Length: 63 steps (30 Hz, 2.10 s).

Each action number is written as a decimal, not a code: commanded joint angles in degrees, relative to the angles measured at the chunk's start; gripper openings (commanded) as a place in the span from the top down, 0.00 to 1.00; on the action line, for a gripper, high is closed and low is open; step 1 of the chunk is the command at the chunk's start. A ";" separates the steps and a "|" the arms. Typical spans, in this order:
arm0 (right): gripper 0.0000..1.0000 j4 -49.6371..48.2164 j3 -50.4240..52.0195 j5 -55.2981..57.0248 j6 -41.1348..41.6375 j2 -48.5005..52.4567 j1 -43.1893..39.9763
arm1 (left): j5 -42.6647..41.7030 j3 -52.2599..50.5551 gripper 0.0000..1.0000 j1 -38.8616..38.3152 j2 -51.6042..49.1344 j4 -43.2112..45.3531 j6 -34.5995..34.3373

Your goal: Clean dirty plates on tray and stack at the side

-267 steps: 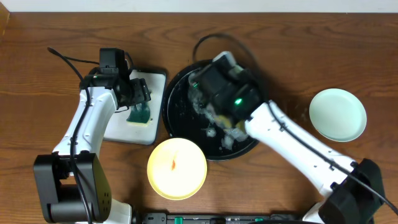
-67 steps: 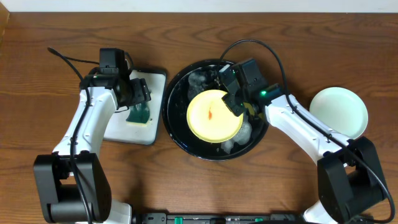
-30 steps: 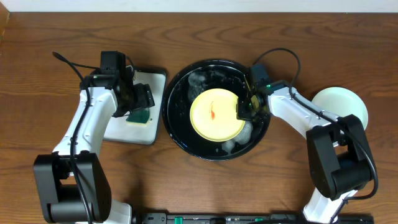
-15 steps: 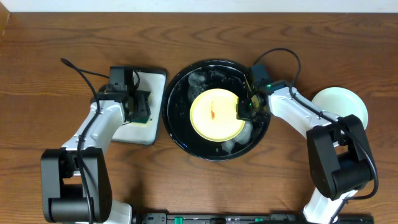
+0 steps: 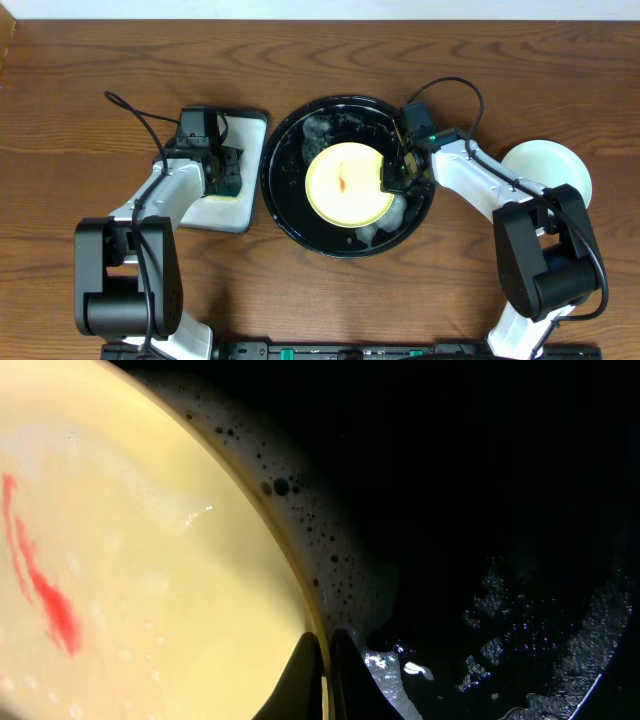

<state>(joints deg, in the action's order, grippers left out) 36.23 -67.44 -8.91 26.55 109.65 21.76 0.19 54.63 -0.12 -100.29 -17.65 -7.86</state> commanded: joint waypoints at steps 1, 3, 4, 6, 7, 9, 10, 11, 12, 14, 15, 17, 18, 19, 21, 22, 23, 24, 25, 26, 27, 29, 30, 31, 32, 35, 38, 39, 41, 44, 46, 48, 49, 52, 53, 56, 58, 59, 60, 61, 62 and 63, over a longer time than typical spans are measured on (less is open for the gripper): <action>0.99 0.63 0.72 2.23 0.00 0.94 0.04 | 0.26 -1.07 0.76 0.04 -3.87 -1.03 0.96; 0.99 0.61 0.72 2.23 0.00 0.94 0.02 | 0.28 -0.98 0.92 0.04 -3.76 -1.03 0.94; 0.99 0.61 0.72 2.23 0.00 0.94 0.02 | 0.28 -0.81 0.92 0.04 -3.74 -1.09 0.96; 0.99 0.61 0.72 2.23 0.00 0.94 0.02 | 0.28 -0.26 0.93 0.04 -3.63 -1.66 0.94; 0.99 0.63 0.72 2.23 0.00 0.94 0.02 | 0.28 0.11 0.93 0.04 -3.34 -2.29 0.94; 0.99 0.63 0.72 2.23 0.00 0.94 0.02 | 0.28 0.79 0.92 0.04 -2.67 -3.30 0.94; 0.99 0.66 0.72 2.23 -0.02 0.94 0.02 | 0.28 1.18 0.92 0.04 -2.08 -3.91 0.94; 0.99 0.66 0.72 2.23 -0.02 0.94 0.02 | 0.31 1.62 0.93 0.04 -1.49 -4.55 0.94; 0.99 0.66 0.72 2.23 -0.02 0.94 0.02 | 0.31 2.16 0.93 0.04 -0.61 -5.27 0.94; 0.99 0.66 0.72 2.23 -0.02 0.94 0.02 | 0.31 2.86 0.93 0.04 1.16 -6.10 0.94; 0.99 0.66 0.72 2.21 -0.02 0.94 0.02 | 0.28 2.91 0.92 0.04 2.10 -6.14 0.94; 0.99 0.66 0.72 2.21 -0.02 0.94 0.02 | 0.26 2.89 0.79 0.04 3.52 -6.67 0.90; 0.99 0.66 0.72 2.21 0.00 0.94 0.02 | 0.26 2.89 0.72 0.02 3.87 -7.19 0.92; 0.99 0.63 0.72 2.21 -0.02 0.94 0.04 | 0.26 2.89 0.72 0.04 3.87 -7.58 0.92; 0.99 0.63 0.72 2.21 0.00 0.94 0.02 | 0.26 2.64 0.75 0.04 3.58 -8.33 0.92; 0.99 0.63 0.72 2.23 -0.02 0.94 0.02 | 0.26 2.38 0.76 0.04 3.43 -8.52 0.92; 0.99 0.63 0.72 2.23 -0.02 0.94 0.02 | 0.26 1.97 0.72 0.04 3.30 -8.57 0.92; 0.99 0.63 0.72 2.23 -0.02 0.94 0.02 | 0.26 1.62 0.61 0.04 3.19 -8.52 0.92; 0.99 0.63 0.72 2.21 -0.02 0.94 0.02 | 0.26 1.09 0.57 0.04 3.04 -8.37 0.90; 0.99 0.63 0.72 2.21 -0.02 0.94 0.02 | 0.26 0.74 0.57 0.04 2.80 -8.22 0.90; 0.99 0.63 0.72 2.23 -0.02 0.94 0.02 | 0.26 0.52 0.57 0.04 2.38 -8.17 0.92; 0.99 0.59 0.72 2.21 0.00 0.94 0.02 | 0.22 0.09 0.57 0.04 1.22 -7.72 0.59; 0.99 0.59 0.72 2.23 0.00 0.94 0.02 | 0.22 -0.11 0.57 0.04 0.52 -7.45 0.17; 0.99 0.59 0.72 2.21 0.00 0.94 0.02 | 0.07 -0.15 0.57 0.02 -0.20 -7.32 0.04; 0.99 0.59 0.72 2.23 0.00 0.94 0.02 | -0.94 -0.15 0.57 0.04 -1.22 -7.08 0.09; 0.99 0.61 0.72 2.23 0.00 0.94 0.02 | -2.21 -0.15 0.65 0.04 -3.04 -6.36 0.09; 0.99 0.57 0.72 2.21 0.00 0.94 0.09 | -2.16 -0.09 0.81 0.04 -3.13 -6.03 0.15; 0.99 0.52 0.72 2.21 0.00 0.94 0.07 | -2.12 0.04 0.92 0.04 -2.95 -6.08 0.39; 0.99 0.42 0.72 2.21 0.00 0.94 0.09 | -2.12 0.81 0.93 0.04 -2.25 -7.19 0.72; 0.99 0.48 0.72 2.21 -0.02 0.94 0.07 | -2.12 3.32 0.92 0.04 -0.31 -10.58 0.70; 0.99 0.52 0.72 2.21 -0.02 0.94 0.07 | -2.12 5.42 0.92 0.04 1.36 -13.07 0.70; 0.99 0.63 0.72 2.23 -0.04 0.94 0.07 | -2.12 7.67 0.93 0.04 3.10 -15.54 0.70; 0.99 0.63 0.72 2.23 -0.13 0.94 0.07 | -2.12 8.68 0.92 0.04 4.00 -16.59 0.70; 0.99 0.63 0.72 2.21 -0.48 0.94 0.09 | -2.14 10.99 0.92 0.04 6.73 -19.04 0.70; 0.99 0.63 0.72 2.21 -0.48 0.94 0.09 | -2.14 11.26 0.93 0.04 7.54 -19.34 0.72; 0.99 0.63 0.72 2.23 -0.48 0.94 0.07 | -2.21 11.30 0.93 0.02 9.49 -20.09 0.63; 0.99 0.63 0.72 2.23 -0.50 0.94 0.07 | -2.36 11.30 0.93 0.02 9.77 -20.70 0.48; 0.99 0.63 0.72 2.23 -0.83 0.94 0.07 | -2.32 11.28 0.92 0.04 9.73 -20.94 0.50; 0.99 0.63 0.72 2.23 -0.92 0.94 0.07 | -2.19 11.15 0.93 0.04 9.62 -20.96 0.57; 0.99 0.63 0.72 2.23 -0.90 0.94 0.07 | -1.36 10.88 0.93 0.04 9.49 -20.90 0.68; 0.99 0.63 0.72 2.21 -0.90 0.94 0.07 | -0.46 10.71 0.93 0.04 9.33 -20.90 0.66; 0.99 0.63 0.72 2.21 -0.90 0.94 0.07 | -0.39 10.64 0.92 0.04 9.29 -20.94 0.63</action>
<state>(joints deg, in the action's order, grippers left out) 36.23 -67.44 -8.93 26.50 109.65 21.76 -1.32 64.99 -0.16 -90.67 -38.48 -7.46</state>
